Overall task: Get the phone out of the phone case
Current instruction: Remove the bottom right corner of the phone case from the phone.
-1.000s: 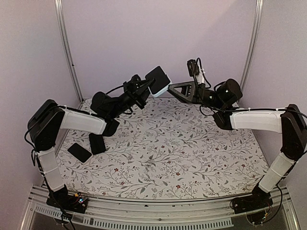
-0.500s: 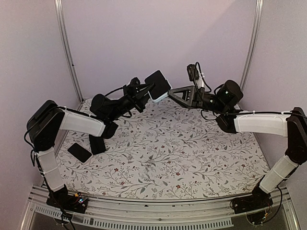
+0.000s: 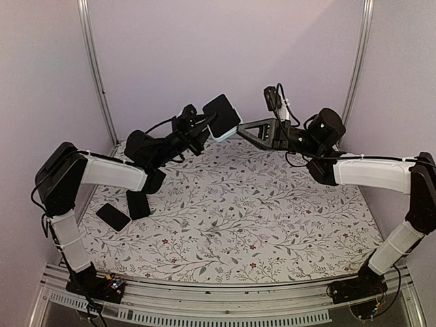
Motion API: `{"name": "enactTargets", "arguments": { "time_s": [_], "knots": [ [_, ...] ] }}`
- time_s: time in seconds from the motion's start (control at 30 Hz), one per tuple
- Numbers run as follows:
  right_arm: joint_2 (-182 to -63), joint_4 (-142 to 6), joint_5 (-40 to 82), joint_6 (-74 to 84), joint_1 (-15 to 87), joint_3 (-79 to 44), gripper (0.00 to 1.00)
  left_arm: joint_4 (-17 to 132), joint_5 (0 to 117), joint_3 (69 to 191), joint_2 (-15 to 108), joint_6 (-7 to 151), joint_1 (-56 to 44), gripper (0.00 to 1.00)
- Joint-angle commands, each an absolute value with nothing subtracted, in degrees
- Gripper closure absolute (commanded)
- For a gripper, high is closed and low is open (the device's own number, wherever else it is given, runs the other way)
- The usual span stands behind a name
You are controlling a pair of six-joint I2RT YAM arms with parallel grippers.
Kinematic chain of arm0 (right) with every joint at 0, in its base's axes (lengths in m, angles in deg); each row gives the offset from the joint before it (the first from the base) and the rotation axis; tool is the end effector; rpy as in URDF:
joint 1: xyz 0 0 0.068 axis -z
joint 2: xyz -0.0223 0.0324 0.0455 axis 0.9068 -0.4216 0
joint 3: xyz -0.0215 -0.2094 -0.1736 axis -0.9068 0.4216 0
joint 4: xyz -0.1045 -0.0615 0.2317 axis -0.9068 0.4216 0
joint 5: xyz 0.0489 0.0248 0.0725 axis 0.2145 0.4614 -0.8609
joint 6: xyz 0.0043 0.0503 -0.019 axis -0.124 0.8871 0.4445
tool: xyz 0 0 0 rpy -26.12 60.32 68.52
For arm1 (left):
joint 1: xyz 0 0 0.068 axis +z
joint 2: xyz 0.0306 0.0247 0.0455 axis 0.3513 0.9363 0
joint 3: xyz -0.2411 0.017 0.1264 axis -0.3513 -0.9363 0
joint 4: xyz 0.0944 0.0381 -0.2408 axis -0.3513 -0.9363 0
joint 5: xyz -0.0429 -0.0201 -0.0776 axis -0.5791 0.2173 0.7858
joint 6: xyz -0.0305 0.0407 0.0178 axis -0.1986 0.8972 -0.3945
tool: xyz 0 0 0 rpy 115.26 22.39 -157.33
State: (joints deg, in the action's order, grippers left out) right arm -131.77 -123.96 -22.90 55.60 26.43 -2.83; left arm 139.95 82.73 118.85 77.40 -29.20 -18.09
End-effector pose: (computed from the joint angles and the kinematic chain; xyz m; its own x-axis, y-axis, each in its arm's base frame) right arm 0.2578 0.2421 0.3510 -0.6117 0.1761 -0.7712 -0.7889 -0.2078 0.5783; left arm 0.2916 -0.2575 0.3027 -0.9754 -0.2194 -0.0210 0.1355 -0.5217 -0.8423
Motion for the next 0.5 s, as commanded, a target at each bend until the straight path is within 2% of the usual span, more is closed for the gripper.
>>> {"name": "enactTargets", "arguments": {
  "time_s": [0.0,0.17,0.47],
  "knots": [
    [-132.6,-121.3,-21.1,53.2,26.2,-4.7,1.00,158.6,86.7,120.7,75.8,-31.0,-19.2,1.00],
    [-130.9,-108.7,-18.1,44.0,26.5,-6.1,1.00,159.3,86.3,122.7,75.8,-33.1,-19.5,1.00],
    [-134.3,-105.9,-18.3,46.4,27.4,-7.9,1.00,160.1,90.0,124.3,74.2,-29.2,-19.4,1.00]
  ]
}}
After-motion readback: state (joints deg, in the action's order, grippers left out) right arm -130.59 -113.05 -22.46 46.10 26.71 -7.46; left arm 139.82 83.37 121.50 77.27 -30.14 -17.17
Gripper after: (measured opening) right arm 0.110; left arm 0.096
